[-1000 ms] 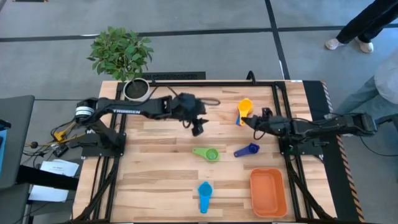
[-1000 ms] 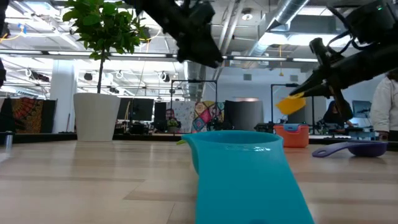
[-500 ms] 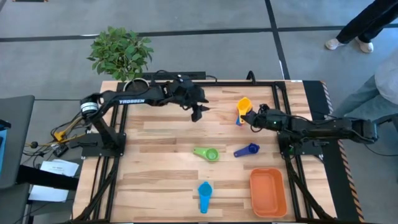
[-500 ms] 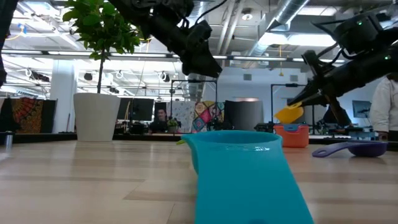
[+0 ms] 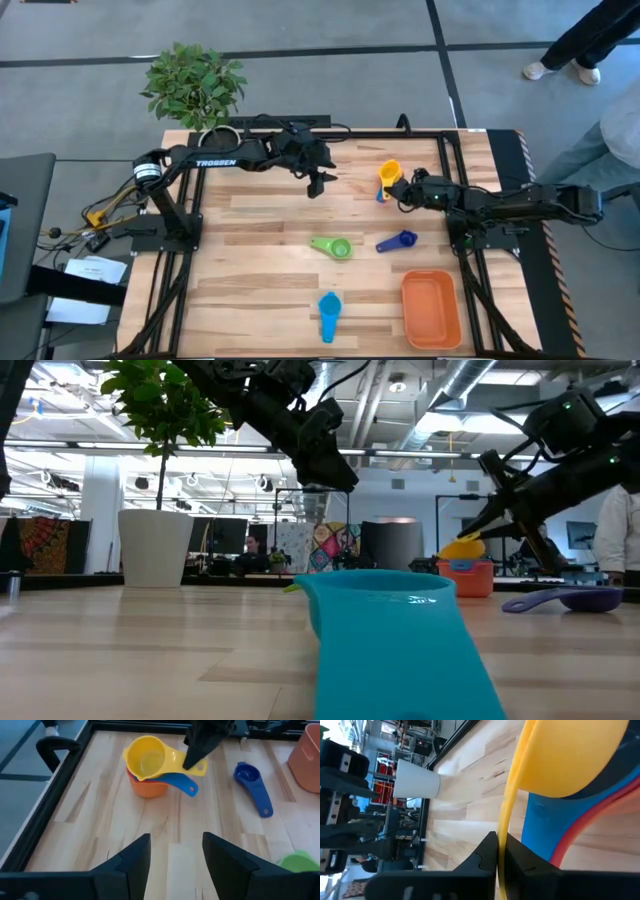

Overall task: Nest measuring cups in basket
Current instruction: Stack the yellow measuring cup on top of the blue measuring cup

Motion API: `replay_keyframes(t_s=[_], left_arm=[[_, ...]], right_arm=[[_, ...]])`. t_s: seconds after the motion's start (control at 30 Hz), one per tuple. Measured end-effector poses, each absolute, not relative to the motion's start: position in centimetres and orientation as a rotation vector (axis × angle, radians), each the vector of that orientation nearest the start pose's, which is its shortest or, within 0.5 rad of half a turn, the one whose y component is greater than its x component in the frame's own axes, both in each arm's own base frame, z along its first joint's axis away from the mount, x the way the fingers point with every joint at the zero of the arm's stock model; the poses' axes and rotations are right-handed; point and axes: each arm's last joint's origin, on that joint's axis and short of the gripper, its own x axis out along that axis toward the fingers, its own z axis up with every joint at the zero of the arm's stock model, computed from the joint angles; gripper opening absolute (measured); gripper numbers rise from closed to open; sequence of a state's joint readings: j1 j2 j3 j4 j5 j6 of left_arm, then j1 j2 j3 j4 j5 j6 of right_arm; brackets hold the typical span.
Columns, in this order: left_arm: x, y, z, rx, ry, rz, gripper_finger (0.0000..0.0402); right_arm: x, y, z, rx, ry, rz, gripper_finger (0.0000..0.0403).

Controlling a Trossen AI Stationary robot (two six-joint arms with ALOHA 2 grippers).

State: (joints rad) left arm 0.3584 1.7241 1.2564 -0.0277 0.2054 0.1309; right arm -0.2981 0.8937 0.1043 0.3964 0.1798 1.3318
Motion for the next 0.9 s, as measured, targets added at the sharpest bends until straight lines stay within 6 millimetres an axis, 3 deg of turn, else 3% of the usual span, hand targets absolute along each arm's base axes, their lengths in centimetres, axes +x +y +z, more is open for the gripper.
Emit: replay_keyframes(t_s=[0.47,0.7,0.9], left_arm=[[36.74,13.18,26.15,-0.006,0.487,0.096,0.0168],[36.67,13.38,26.15,0.012,0.487,0.096,0.0168],[36.4,14.04,26.14,0.006,0.489,0.112,0.0168]], right_arm=[[15.08,-5.05,14.08,1.467,-0.016,-0.657,0.0138],[15.21,-4.7,14.06,1.624,0.046,-0.564,0.0143],[14.97,-4.58,13.46,1.668,0.102,-0.615,0.0126]])
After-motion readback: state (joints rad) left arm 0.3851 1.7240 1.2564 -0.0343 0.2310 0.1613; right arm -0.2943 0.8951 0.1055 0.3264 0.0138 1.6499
